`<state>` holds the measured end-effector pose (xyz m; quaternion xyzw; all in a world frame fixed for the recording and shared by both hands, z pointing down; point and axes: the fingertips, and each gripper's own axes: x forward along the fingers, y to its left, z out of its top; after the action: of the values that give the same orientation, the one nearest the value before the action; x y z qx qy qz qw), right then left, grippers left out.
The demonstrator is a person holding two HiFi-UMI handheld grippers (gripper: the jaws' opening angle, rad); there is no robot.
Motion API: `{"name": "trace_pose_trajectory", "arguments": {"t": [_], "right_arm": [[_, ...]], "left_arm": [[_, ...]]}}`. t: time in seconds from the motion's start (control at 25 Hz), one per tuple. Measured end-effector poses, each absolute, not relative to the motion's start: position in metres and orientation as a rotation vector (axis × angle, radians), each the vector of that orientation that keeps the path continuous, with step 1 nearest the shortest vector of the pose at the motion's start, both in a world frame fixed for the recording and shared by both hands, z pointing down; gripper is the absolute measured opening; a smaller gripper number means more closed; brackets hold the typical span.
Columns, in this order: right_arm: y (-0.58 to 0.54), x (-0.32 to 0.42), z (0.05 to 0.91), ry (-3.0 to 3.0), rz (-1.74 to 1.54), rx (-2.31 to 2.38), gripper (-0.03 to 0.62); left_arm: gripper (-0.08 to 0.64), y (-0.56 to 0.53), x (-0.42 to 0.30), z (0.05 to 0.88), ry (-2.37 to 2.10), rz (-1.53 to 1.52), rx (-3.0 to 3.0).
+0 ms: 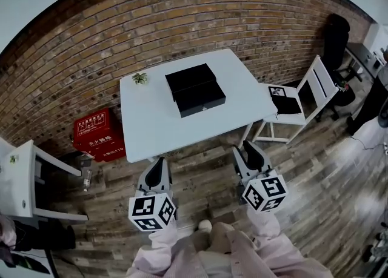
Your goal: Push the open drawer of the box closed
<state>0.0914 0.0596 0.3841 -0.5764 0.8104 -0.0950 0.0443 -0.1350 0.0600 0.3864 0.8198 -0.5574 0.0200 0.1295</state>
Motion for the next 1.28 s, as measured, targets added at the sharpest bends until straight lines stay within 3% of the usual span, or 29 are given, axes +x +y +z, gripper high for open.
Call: {"name": "trace_pose_trajectory", "arguments": {"t": [0.52,1.28], "right_arm": [[0.014,0.087,0.409,2.496,-0.352,-1.781,0.144],[-0.141,0.087,0.473,2.624,-0.566,-1.727,0.144]], "left_arm": [[-0.005,0.019,-0.135,0.417,-1.58,0.1,2.324],[-0.005,-0.116,-0.109,0.481,-1.544,0.19,2.137]]}}
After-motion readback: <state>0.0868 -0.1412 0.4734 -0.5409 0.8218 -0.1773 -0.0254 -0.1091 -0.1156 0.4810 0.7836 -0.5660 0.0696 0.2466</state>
